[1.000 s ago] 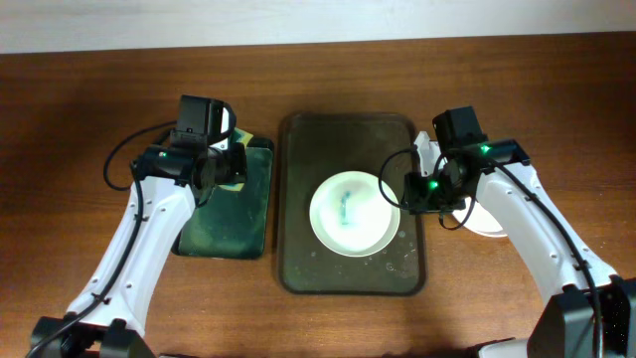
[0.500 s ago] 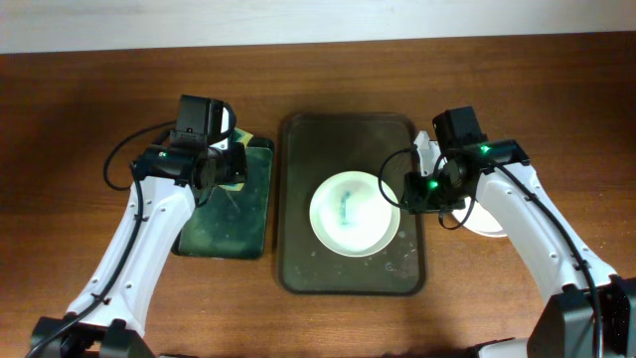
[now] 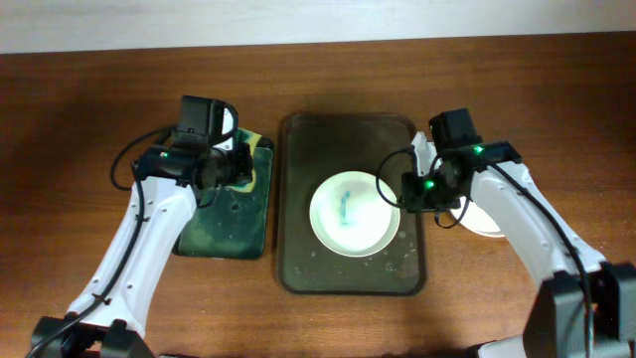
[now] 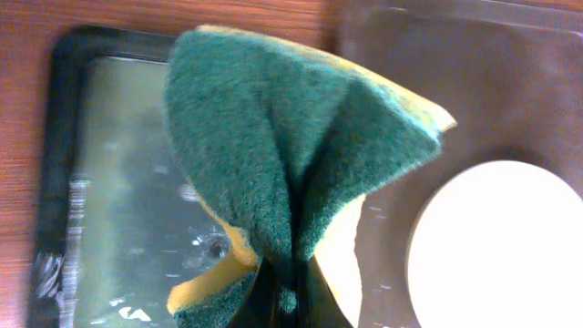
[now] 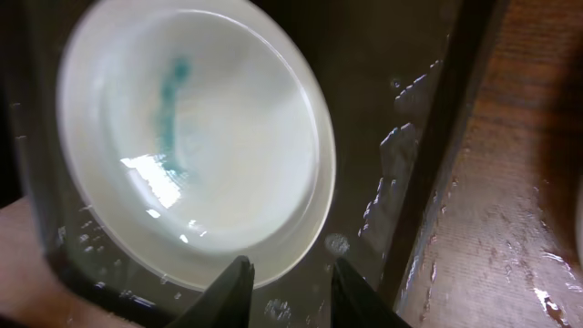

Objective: Clean dirty plates on tray and stack at the side
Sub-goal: 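Scrub the last plate with the sponge in the left gripper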

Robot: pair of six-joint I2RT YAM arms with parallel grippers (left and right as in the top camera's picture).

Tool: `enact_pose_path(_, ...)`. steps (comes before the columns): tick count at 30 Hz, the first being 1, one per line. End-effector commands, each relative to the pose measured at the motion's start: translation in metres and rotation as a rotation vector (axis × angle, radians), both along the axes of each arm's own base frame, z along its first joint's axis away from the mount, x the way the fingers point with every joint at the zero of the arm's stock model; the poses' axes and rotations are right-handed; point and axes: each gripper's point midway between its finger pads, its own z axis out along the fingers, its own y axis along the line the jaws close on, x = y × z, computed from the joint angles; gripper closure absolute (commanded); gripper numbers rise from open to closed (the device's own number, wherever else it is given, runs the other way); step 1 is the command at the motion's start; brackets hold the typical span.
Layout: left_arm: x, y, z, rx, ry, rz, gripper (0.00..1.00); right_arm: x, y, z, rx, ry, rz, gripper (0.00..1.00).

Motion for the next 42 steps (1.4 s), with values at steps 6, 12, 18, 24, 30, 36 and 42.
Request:
enact_pose_path(6, -0.033, -0.146, -0.045, -0.212, 0.160, -0.278, 1.00, -0.003, -0.001, -0.080, -0.031, 0.181, -0.009, 0.84)
enact_pose_path(12, -0.060, -0.209, -0.100, -0.313, 0.316, -0.370, 1.00, -0.002, -0.001, -0.089, -0.030, 0.204, -0.058, 0.96)
enact_pose_path(18, -0.067, -0.209, -0.163, -0.279, 0.461, -0.234, 1.00, -0.002, -0.001, -0.089, -0.030, 0.206, -0.058, 0.96)
enact_pose_path(24, -0.005, -0.095, -0.142, 0.378, 0.210, -0.025, 1.00, -0.002, -0.001, -0.089, -0.031, 0.206, -0.058, 0.96)
enact_pose_path(30, -0.033, -0.187, -0.146, -0.091, 0.380, -0.233, 1.00, -0.002, -0.001, -0.089, -0.031, 0.205, -0.058, 0.96)
enact_pose_path(36, -0.091, -0.281, -0.135, -0.454, 0.491, -0.619, 1.00, -0.002, -0.001, -0.089, -0.031, 0.205, -0.058, 0.96)
enact_pose_path(42, -0.103, -0.276, -0.127, -0.489, 0.585, -0.603, 1.00, -0.002, -0.001, -0.089, -0.031, 0.205, -0.058, 0.96)
